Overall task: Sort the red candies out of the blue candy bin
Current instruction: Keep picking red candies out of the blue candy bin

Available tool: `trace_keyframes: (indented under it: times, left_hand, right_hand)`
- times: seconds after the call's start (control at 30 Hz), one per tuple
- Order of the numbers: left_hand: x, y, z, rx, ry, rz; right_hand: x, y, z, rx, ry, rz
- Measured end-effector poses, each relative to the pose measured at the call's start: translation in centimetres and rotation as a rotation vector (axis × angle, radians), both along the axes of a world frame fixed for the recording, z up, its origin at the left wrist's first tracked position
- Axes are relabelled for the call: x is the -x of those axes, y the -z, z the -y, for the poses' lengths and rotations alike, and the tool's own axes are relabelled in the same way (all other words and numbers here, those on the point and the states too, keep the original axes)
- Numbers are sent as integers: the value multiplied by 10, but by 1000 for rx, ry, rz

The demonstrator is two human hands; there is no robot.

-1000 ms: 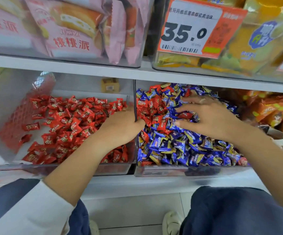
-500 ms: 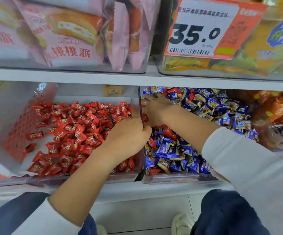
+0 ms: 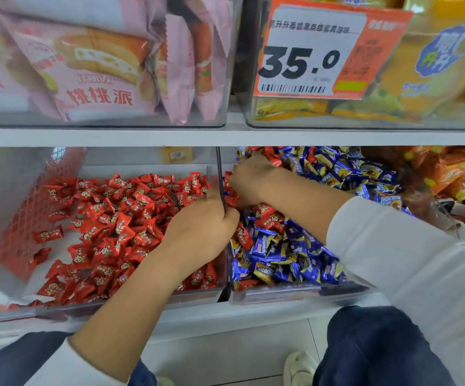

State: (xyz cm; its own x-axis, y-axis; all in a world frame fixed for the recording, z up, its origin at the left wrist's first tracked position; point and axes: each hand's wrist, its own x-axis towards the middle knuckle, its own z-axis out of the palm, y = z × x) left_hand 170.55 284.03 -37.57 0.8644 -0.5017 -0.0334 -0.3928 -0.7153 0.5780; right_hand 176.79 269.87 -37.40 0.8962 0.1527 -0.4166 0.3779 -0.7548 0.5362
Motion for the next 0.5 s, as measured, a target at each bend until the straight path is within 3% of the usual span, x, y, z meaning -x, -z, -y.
trace_keyframes:
  times: [0.23,0.5]
  left_hand:
    - [1,-3,2,-44,-8,2]
    - [7,-8,4,-75,-37,-38]
  right_hand:
    - [57,-29,68,-349,88,187]
    - [129,-1,117,-894,231,652]
